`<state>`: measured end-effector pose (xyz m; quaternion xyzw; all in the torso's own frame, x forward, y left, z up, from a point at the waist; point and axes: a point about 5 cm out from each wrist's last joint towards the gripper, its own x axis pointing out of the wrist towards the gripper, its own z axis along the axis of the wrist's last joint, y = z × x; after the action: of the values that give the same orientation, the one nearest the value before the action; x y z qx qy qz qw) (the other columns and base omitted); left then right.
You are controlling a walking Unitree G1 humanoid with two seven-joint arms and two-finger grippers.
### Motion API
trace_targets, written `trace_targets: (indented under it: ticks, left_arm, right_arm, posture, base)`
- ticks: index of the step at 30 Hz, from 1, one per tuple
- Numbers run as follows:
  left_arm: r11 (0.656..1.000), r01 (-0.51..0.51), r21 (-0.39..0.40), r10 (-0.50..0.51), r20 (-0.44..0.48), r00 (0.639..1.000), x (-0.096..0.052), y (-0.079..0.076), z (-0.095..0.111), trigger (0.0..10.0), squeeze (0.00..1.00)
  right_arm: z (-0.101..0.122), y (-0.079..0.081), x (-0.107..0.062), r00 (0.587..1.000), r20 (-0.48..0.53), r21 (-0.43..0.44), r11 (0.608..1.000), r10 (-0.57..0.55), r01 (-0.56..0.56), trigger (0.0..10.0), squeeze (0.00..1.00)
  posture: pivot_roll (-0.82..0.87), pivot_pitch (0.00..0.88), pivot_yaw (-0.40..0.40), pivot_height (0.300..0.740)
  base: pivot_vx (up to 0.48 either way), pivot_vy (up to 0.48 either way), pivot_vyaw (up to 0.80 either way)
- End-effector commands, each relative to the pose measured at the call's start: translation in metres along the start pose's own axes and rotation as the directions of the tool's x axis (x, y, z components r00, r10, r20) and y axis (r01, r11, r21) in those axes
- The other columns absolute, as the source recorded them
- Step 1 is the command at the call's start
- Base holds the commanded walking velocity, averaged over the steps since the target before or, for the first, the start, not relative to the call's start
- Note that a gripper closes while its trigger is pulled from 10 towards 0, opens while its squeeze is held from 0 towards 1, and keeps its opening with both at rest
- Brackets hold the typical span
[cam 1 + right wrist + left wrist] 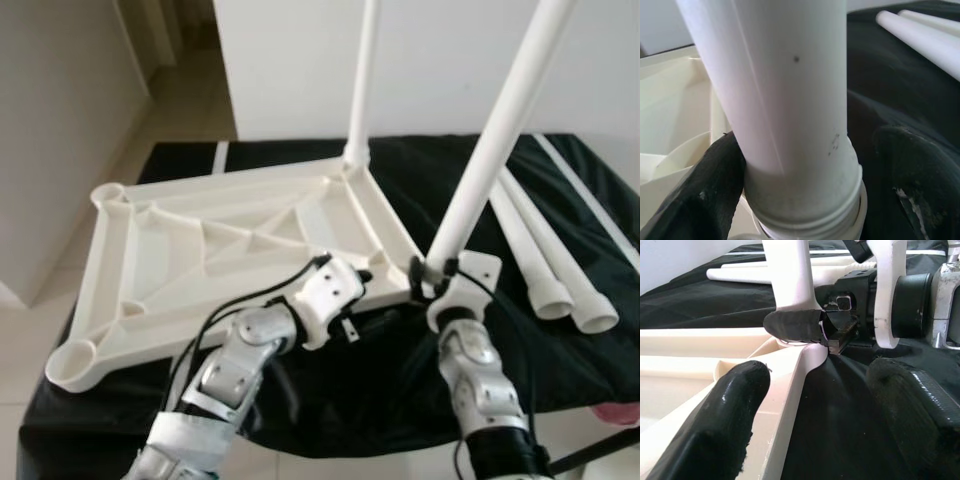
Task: Building children table
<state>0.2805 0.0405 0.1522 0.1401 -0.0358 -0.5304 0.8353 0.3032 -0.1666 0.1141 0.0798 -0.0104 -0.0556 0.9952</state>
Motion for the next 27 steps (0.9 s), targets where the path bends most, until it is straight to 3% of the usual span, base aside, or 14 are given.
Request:
trace_targets:
  ticks: [1,2,3,6,10,19,21,22,27]
  left_arm:
    - [1.000,0.002,-0.010,-0.002,-0.006,1.000,0.000,-0.004,-0.002,10.0,0.00]
    - [1.000,0.002,-0.010,-0.002,-0.006,1.000,0.000,-0.004,-0.002,10.0,0.00]
    - [1.000,0.003,-0.011,-0.003,-0.006,1.000,-0.001,-0.004,-0.003,10.0,0.00]
    - [1.000,0.005,-0.010,-0.005,-0.007,1.000,-0.001,-0.004,-0.003,10.0,0.00]
    - [1.000,0.013,-0.007,-0.013,-0.013,1.000,-0.002,-0.004,-0.004,10.0,0.00]
    - [1.000,-0.016,-0.003,0.016,-0.005,1.000,-0.001,0.000,-0.003,10.0,0.00]
    - [0.999,-0.039,0.015,0.039,-0.006,0.999,0.001,0.002,-0.003,10.0,0.00]
    - [0.999,-0.039,0.015,0.039,-0.006,0.999,0.001,0.002,-0.003,10.0,0.00]
    - [0.999,-0.025,0.029,0.026,-0.016,1.000,0.003,-0.003,-0.004,10.0,0.00]
  right_arm:
    - [0.007,-0.012,0.000,0.999,0.041,-0.010,0.999,0.036,-0.036,10.0,0.97]
    - [0.007,-0.012,0.000,0.999,0.041,-0.010,0.999,0.036,-0.036,10.0,0.97]
    - [0.008,-0.015,0.001,0.998,0.042,-0.013,0.998,0.054,-0.054,10.0,0.00]
    - [0.009,-0.019,0.002,0.996,0.043,-0.012,0.996,0.083,-0.083,10.0,0.00]
    - [0.015,-0.021,0.008,0.961,0.047,-0.050,0.961,0.273,-0.270,10.0,0.00]
    - [0.017,-0.022,0.013,0.921,0.027,-0.110,0.917,0.389,-0.384,10.0,0.00]
    - [0.019,-0.018,0.018,0.878,-0.003,-0.145,0.868,0.480,-0.475,10.0,0.00]
    - [0.019,-0.018,0.018,0.878,-0.003,-0.145,0.868,0.480,-0.475,10.0,0.00]
    - [0.022,-0.009,0.031,0.817,-0.049,-0.211,0.793,0.575,-0.571,10.0,0.00]
  posture:
    - [-0.04,0.000,0.002,0.740]
    - [-0.04,0.000,0.002,0.740]
    - [-0.04,0.000,0.002,0.740]
    - [-0.04,0.000,0.002,0.740]
    - [-0.04,0.000,0.016,0.740]
    - [-0.04,0.000,0.024,0.740]
    - [-0.04,0.000,0.026,0.740]
    - [-0.04,0.000,0.026,0.740]
    - [-0.03,0.000,0.023,0.740]
  base:
    - [0.000,0.000,0.00]
    - [0.000,0.000,0.00]
    - [0.000,0.000,0.00]
    - [0.000,0.000,0.00]
    - [0.000,0.000,0.00]
    - [0.000,0.000,0.00]
    - [0.000,0.000,0.00]
    - [0.000,0.000,0.00]
    - [0.000,0.000,0.00]
